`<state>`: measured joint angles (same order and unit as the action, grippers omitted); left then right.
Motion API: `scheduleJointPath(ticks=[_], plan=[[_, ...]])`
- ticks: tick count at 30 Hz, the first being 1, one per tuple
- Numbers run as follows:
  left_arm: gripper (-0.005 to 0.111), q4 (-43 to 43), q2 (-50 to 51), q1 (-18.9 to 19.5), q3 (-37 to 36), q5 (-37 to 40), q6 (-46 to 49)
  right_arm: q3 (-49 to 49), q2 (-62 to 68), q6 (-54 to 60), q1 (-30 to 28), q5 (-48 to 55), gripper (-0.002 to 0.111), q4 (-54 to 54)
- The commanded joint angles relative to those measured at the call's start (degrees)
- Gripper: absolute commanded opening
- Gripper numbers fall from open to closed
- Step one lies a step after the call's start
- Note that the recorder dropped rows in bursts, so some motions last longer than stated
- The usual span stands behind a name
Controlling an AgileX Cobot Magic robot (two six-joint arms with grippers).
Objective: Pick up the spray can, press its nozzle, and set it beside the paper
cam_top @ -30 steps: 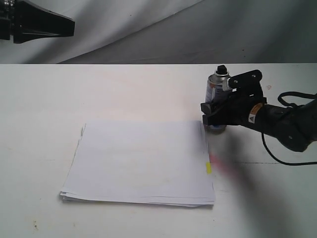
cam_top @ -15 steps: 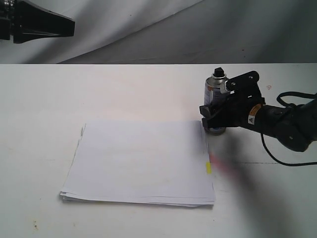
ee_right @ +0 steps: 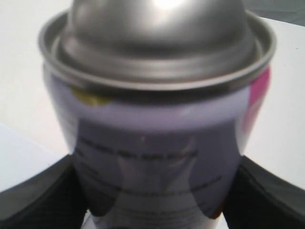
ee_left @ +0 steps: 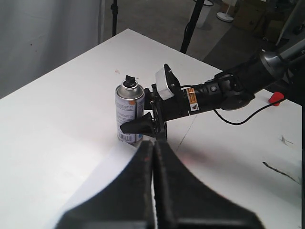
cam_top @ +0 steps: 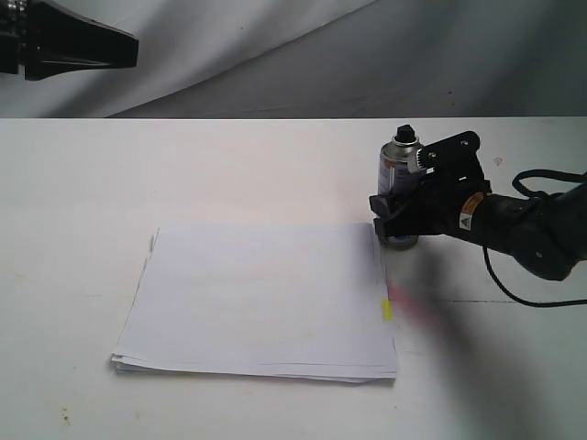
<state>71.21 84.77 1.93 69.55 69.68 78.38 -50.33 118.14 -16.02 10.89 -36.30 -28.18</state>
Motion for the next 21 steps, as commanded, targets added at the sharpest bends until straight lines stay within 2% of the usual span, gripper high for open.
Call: scheduleJointPath(ticks=[1,5,12,16,21], plan=[[0.0,0.01,-0.57,0.09,0.0,0.28,-0.29,-0.48,-0.56,0.59,-0.18,-1.19,0.072,-0.4],[0.0,0.01,-0.57,0.09,0.0,0.28,-0.29,-0.48,-0.56,0.59,-0.18,1.18,0.081,-0.4],[0.0,0.24,-0.6,0.09,0.0,0.28,-0.29,-0.48,-3.3,0.59,-0.18,2.51,0.081,-0.4],[0.0,1.72,-2.23,0.09,0.13,0.28,-0.29,-0.48,-10.12,0.59,-0.18,6.59,0.081,-0.4],[0.0,4.94,-8.17,0.68,0.13,-2.18,-0.4,-0.48,-23.3,0.2,-0.18,16.79,0.081,-0.4]])
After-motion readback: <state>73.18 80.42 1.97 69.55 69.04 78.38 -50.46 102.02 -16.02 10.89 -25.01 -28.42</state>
